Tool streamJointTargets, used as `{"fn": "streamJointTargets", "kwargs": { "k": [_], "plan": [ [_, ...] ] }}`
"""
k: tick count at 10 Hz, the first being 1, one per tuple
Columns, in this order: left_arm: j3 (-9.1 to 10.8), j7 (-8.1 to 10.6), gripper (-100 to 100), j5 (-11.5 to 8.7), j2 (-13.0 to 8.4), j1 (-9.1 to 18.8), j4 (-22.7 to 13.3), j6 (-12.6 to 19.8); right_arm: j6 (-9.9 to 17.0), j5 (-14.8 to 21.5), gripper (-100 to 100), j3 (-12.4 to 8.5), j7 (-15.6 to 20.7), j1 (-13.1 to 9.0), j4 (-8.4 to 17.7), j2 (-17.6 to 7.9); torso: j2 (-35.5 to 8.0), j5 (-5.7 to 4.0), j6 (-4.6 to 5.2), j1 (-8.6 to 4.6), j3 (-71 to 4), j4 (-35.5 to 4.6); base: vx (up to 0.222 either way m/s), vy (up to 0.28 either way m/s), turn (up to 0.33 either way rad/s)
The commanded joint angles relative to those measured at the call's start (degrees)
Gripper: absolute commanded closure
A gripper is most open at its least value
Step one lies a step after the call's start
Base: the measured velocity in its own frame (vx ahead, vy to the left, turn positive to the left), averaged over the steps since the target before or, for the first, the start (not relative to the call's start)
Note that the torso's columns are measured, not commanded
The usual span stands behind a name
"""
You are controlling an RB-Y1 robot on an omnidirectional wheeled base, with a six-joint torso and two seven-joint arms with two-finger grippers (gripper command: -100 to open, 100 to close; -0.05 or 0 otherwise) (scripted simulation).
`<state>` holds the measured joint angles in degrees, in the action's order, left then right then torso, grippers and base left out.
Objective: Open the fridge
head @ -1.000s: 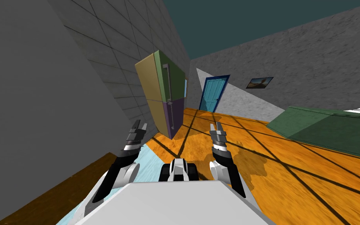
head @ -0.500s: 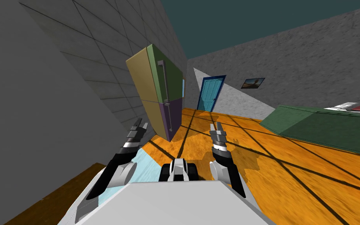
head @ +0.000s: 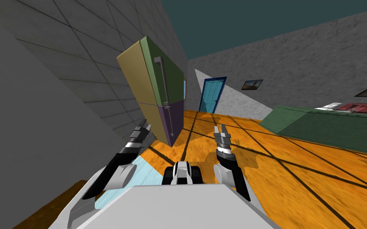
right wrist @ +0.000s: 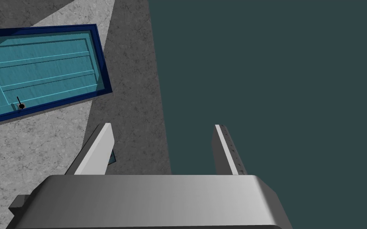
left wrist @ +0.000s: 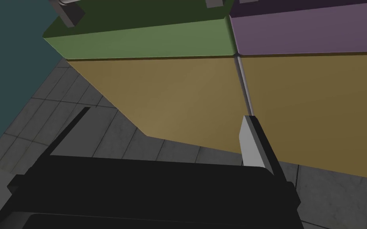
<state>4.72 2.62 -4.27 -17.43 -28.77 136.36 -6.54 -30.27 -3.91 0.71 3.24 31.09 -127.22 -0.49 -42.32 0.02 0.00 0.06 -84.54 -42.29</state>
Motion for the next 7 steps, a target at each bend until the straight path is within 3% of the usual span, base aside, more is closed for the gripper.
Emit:
{"fn": "streamJointTargets", "kwargs": {
  "k": [1,7],
  "plan": [
    [0.64,1.09,-100,-0.2,-2.0,0.5,0.8,4.2,0.0,0.0,0,0.0,0.0,0.0,0.0,0.0,0.0,-0.02,-0.01,-0.1,0.0,0.0,0.1,0.008,-0.077],
    [2.22,3.61,-100,-0.6,-7.5,1.4,1.8,13.4,0.0,0.0,0,0.0,0.0,0.0,0.0,0.0,0.0,-0.02,0.0,-0.09,0.0,0.0,0.102,0.02,-0.096]
  ]
}}
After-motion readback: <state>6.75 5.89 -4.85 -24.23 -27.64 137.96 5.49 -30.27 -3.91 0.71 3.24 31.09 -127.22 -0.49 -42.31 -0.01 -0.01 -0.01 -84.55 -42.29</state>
